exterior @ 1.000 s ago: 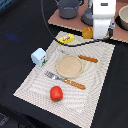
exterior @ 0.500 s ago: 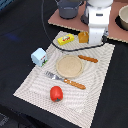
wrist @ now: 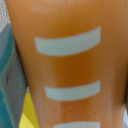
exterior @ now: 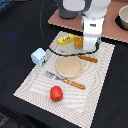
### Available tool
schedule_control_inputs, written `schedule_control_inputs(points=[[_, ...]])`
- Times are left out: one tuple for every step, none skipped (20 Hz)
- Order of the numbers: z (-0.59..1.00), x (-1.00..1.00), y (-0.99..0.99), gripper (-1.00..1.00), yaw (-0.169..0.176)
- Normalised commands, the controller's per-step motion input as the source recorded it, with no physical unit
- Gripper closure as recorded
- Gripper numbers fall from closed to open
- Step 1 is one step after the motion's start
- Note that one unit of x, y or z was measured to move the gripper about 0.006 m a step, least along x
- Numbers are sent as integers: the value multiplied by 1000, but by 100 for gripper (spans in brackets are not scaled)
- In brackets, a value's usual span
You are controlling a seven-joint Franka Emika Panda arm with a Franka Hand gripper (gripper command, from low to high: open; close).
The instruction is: Interact with the objects in diverse but meaningful ways.
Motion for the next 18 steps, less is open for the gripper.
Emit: schedule_control_inputs(points=[[-123, -163, 217, -100, 0], [-6, -111, 214, -100, 0], [183, 0, 160, -100, 0], [371, 0, 211, -100, -36], [463, 20, 251, -100, -38], [569, 43, 74, -100, -16], [654, 0, 3, -100, -21], [871, 0, 9, -100, -39], [954, -6, 0, -100, -45], [934, -163, 0, -100, -48], [843, -323, -111, -100, -50], [686, -469, -217, -100, -50], [549, -660, -317, -100, -47], [477, -669, -294, -100, -47], [360, -677, -280, -100, -46], [251, -683, -274, -100, -47], [174, -691, -280, -100, -45], [94, -703, -297, -100, -44]])
